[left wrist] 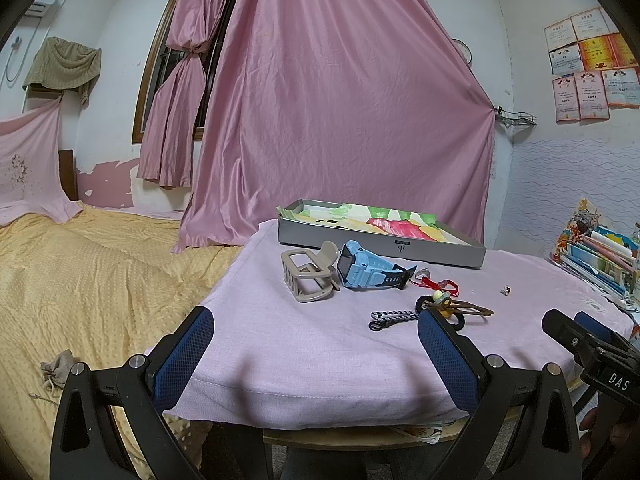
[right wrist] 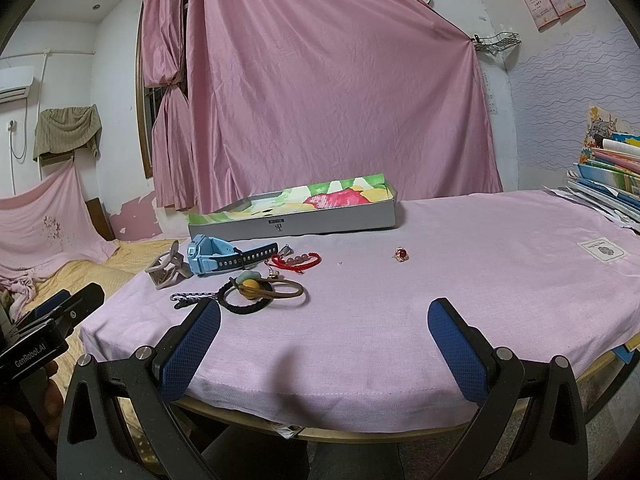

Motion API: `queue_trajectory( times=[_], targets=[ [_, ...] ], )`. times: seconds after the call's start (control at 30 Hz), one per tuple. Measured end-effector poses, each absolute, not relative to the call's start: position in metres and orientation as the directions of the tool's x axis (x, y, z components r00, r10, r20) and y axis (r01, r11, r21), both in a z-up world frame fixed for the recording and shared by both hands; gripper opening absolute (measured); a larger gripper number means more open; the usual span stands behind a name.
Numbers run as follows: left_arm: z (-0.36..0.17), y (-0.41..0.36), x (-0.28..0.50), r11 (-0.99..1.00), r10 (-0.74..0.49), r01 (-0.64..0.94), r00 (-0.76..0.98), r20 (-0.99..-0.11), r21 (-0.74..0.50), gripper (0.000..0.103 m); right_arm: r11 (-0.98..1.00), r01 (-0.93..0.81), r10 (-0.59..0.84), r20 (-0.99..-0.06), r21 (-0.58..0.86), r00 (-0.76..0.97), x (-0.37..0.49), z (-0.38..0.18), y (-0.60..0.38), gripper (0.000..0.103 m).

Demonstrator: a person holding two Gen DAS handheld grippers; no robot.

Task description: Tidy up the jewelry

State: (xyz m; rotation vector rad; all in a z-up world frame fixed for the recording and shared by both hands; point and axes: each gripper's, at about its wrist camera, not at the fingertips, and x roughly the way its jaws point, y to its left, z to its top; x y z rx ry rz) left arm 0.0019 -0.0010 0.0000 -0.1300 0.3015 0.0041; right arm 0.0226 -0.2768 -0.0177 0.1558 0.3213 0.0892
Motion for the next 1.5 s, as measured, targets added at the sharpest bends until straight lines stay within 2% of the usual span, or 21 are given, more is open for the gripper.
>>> queue_trajectory(
  times=[0.9, 1.1, 1.3, 1.5],
  targets=[
    [0.0, -0.001, 0.002, 0.991, -0.014, -0.025, 0.954, -0.3, -0.128, 0.102, 0.984, -0.064, 0.114, -0.311, 0.166, 0.944, 0.023, -0.02, -0.277, 0.102],
    [-0.001, 0.001, 0.005, 0.991, -0.013, -0.03, 0.951, -0.308, -0.134, 0.102, 0.982, -0.063, 0.113, -0.286, 0.18, 0.952, 0.025, -0.02, -0.281, 0.102],
    [-0.005, -0.006, 0.017, 0.988, -0.058, 0.006, 0.941, -0.333, -0.154, 0.102, 0.979, -0.059, 0.117, -0.295, 0.197, 0.948, 0.037, -0.018, -0.288, 0.102],
    [-0.006, -0.008, 0.037, 0.983, -0.121, 0.061, 0.923, -0.366, -0.171, 0.102, 0.977, -0.084, 0.148, -0.343, 0.194, 0.927, 0.056, -0.016, -0.289, 0.102]
  ],
)
